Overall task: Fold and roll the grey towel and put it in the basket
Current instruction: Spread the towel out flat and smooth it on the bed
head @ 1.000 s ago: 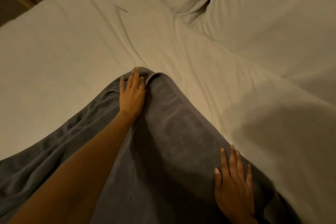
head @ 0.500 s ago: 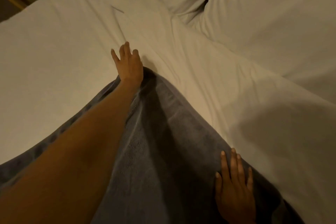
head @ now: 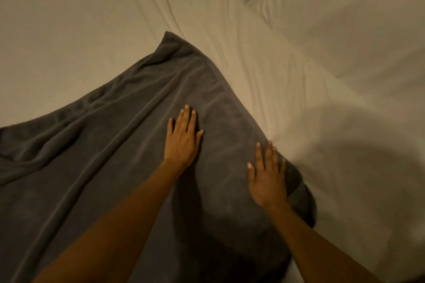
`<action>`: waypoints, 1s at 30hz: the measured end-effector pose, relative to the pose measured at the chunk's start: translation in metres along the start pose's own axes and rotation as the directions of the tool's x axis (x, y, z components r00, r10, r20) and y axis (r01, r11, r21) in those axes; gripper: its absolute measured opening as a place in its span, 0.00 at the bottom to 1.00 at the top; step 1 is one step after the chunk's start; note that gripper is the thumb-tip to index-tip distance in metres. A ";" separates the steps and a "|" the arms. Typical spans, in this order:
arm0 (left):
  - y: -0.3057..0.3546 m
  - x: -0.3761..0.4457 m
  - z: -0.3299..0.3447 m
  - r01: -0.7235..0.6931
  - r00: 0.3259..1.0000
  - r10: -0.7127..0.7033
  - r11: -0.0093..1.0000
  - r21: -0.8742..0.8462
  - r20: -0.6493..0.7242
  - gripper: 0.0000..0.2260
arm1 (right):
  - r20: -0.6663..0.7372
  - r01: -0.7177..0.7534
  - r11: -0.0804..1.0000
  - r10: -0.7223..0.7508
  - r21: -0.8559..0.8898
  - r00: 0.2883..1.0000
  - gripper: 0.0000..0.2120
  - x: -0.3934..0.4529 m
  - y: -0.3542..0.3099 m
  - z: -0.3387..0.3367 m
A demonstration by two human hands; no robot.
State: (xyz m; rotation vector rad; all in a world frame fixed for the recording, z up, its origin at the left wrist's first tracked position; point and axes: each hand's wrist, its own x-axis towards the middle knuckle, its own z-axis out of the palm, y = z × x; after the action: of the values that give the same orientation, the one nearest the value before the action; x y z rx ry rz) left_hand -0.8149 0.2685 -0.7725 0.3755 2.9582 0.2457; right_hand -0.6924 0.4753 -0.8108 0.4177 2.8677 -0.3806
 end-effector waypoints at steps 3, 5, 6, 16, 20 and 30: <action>0.015 -0.057 0.010 0.027 0.998 -0.024 0.998 -0.052 0.052 0.33 | 0.046 0.062 0.998 -0.061 -0.022 0.997 0.31 -0.018 0.021 -0.016; 0.032 -0.091 0.015 0.052 0.994 -0.043 0.995 -0.085 0.103 0.34 | 0.050 0.080 0.996 -0.078 -0.028 0.996 0.31 -0.039 0.038 -0.027; 0.042 -0.108 0.017 0.069 0.989 -0.055 0.993 -0.099 0.138 0.34 | 0.068 0.105 0.993 -0.102 -0.049 0.993 0.31 -0.050 0.046 -0.032; 0.055 -0.272 0.016 0.315 0.887 -0.283 0.948 -0.032 0.365 0.30 | 0.305 0.415 0.896 -0.354 -0.161 0.884 0.32 -0.133 0.099 -0.061; 0.045 -0.309 0.015 0.348 0.852 -0.313 0.938 -0.006 0.420 0.41 | 0.394 0.541 0.812 -0.434 -0.218 0.810 0.40 -0.140 0.102 -0.061; 0.060 -0.369 0.020 0.420 0.847 -0.386 0.907 -0.016 0.365 0.39 | 0.302 0.585 0.728 -0.503 -0.357 0.810 0.40 -0.124 0.096 -0.065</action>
State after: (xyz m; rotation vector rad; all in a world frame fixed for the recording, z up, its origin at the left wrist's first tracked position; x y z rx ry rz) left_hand -0.4439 0.2325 -0.7343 -0.2038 2.5715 0.2357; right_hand -0.5583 0.5515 -0.7398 -0.5400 2.7128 0.1465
